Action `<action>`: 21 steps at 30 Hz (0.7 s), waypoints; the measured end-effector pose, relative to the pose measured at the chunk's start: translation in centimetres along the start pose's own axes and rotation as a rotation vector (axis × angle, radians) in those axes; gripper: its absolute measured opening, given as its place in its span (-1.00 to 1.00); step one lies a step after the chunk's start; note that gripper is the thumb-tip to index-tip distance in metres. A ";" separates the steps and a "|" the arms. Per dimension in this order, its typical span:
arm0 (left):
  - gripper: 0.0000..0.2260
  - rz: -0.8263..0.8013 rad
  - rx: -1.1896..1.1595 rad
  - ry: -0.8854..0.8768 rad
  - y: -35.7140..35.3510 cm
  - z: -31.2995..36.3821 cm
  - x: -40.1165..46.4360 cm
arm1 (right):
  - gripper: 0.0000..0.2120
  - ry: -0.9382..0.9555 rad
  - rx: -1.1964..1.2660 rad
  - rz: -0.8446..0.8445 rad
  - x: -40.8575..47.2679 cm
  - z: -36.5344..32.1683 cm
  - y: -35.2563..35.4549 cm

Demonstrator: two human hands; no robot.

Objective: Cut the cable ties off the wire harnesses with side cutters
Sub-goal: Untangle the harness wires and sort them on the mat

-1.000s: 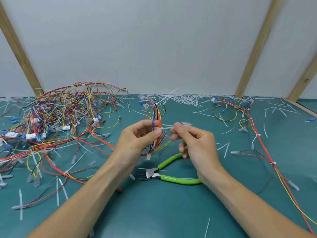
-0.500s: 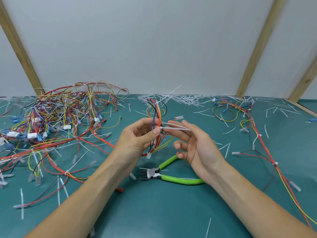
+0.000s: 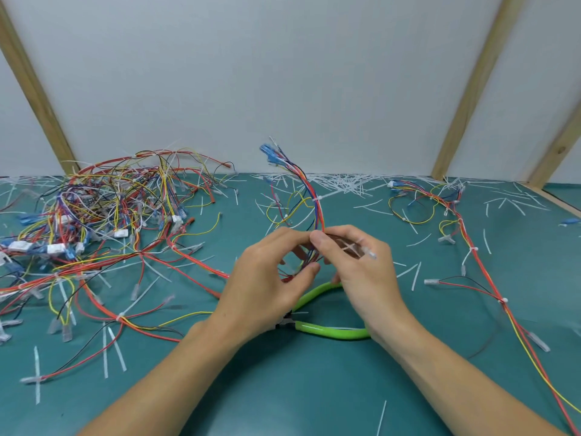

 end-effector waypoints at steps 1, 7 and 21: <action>-0.76 -0.028 -0.016 0.003 -0.1 0.0 0.0 | -0.91 -0.018 -0.008 0.025 0.2 0.1 0.3; -0.76 0.086 -0.165 0.170 0.8 -0.6 -0.3 | -0.81 -0.127 0.049 0.024 0.7 0.8 0.3; -0.95 0.126 0.223 0.068 1.7 -0.6 0.1 | -0.78 -0.131 0.060 -0.179 0.0 0.7 -1.3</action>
Point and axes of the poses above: each hand's wrist, its own x-axis towards the middle knuckle, its own y-axis out of the back of the hand, z = x × y, the point moved 7 cm from there along x, towards the middle knuckle, and after that the axes turned 4 degrees about -y, right-handed, at the moved point
